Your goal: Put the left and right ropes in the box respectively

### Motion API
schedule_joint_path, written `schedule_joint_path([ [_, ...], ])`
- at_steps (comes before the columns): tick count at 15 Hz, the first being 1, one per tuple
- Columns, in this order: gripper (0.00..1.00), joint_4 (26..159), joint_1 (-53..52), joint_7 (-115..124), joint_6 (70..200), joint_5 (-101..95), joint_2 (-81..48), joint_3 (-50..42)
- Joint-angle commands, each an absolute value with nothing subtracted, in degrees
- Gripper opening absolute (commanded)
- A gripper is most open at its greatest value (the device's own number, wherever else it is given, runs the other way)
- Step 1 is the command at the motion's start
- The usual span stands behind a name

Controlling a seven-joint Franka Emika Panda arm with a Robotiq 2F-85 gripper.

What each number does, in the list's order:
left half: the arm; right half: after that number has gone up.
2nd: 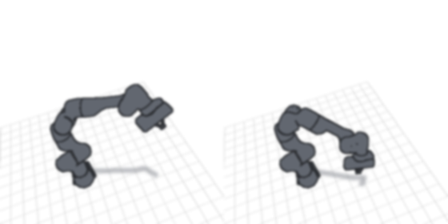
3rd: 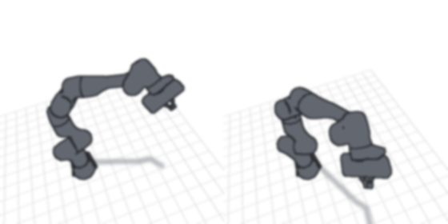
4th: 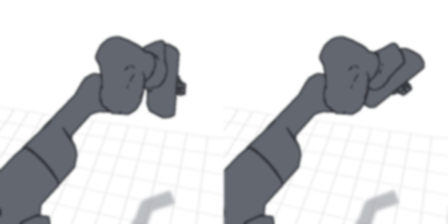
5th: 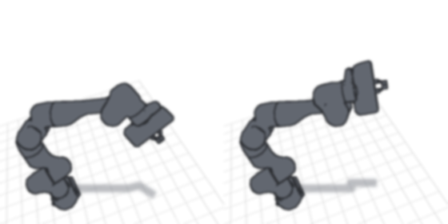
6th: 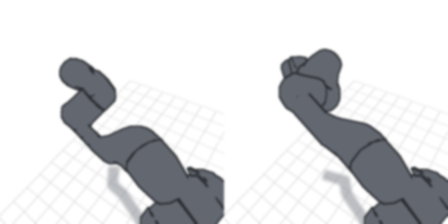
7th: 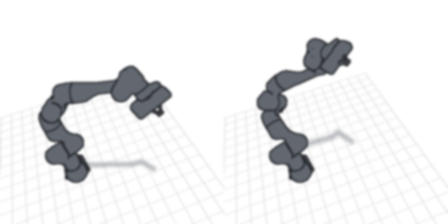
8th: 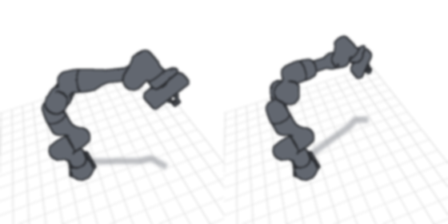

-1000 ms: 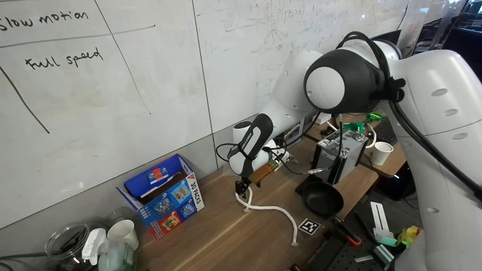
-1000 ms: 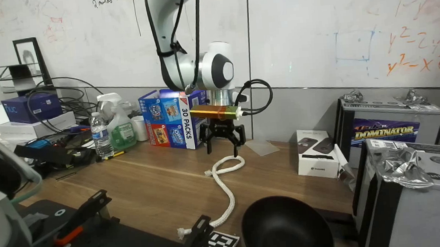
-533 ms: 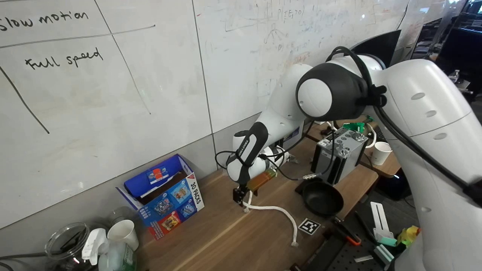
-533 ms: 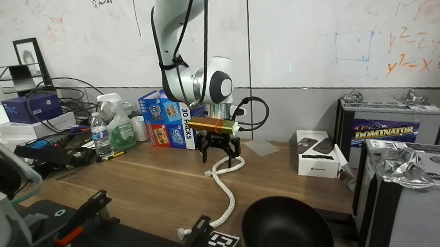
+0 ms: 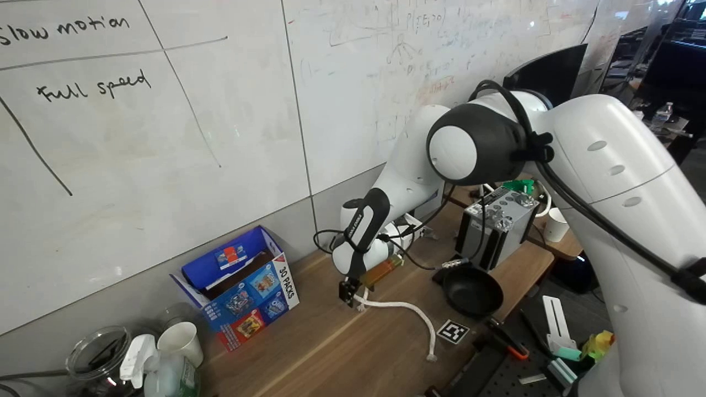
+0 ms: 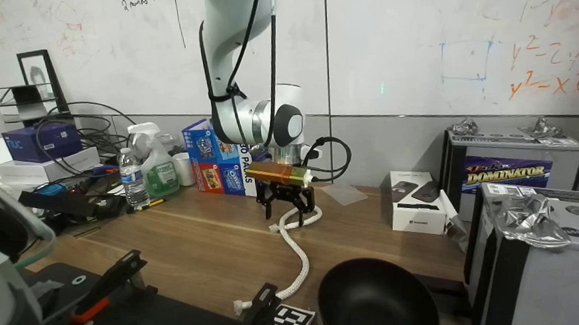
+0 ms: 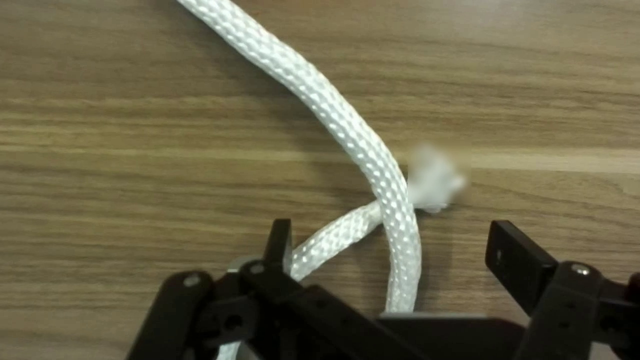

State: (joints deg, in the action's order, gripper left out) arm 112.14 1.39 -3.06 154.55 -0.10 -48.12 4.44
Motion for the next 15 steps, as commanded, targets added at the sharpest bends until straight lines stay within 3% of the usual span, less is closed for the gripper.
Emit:
schedule_joint_path([
  [1,1.00,111.55,-0.14,-2.23,156.66,-0.18,-48.79,3.12],
  [15,1.00,112.65,-2.13,3.69,158.64,0.83,-48.66,0.97],
])
